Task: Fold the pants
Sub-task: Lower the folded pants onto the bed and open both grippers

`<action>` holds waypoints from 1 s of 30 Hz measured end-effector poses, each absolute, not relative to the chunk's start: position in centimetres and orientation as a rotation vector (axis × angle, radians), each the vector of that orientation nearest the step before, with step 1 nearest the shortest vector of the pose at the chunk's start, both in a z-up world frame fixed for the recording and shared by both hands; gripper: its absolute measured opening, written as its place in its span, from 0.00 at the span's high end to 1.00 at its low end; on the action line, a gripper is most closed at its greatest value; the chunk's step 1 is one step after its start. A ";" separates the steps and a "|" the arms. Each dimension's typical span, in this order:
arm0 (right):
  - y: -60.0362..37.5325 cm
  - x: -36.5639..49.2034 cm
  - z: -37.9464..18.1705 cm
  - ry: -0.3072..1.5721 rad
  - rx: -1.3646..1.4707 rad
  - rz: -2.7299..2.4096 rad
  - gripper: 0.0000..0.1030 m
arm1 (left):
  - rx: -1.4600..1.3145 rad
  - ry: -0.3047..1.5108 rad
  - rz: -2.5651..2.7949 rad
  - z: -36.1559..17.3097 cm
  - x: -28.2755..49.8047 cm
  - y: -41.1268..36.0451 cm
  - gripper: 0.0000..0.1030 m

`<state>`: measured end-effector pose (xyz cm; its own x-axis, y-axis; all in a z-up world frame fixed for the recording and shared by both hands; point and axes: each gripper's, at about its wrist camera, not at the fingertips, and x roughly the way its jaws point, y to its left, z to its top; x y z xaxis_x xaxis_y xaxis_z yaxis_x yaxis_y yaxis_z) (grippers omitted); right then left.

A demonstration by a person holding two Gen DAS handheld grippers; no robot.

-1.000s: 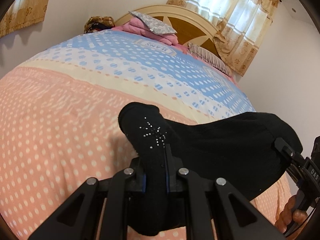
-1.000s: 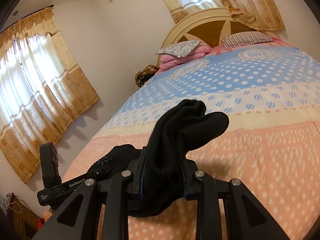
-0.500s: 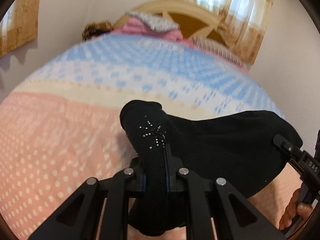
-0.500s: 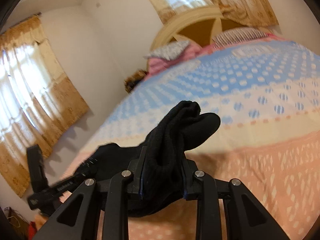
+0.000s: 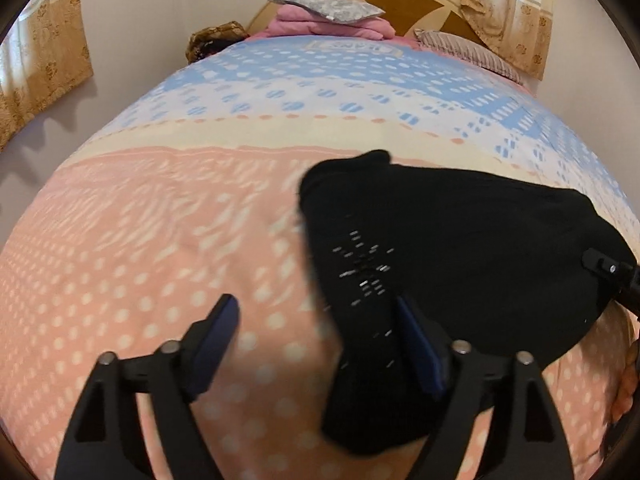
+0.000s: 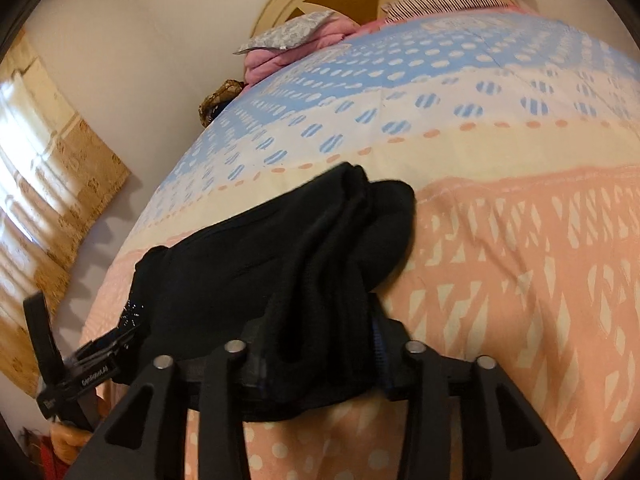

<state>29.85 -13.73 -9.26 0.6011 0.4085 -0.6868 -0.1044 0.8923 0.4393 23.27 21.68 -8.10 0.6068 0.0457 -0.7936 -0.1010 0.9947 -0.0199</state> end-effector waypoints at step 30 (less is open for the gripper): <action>-8.8 24.9 -9.3 0.869 0.145 0.330 0.82 | -0.142 0.914 0.115 -9.4 21.4 17.4 0.01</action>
<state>24.93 -8.83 -9.34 0.5985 0.3419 -0.7245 -0.2252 0.9397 0.2574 21.37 17.43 -9.42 0.6052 0.0390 -0.7951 -0.1599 0.9844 -0.0734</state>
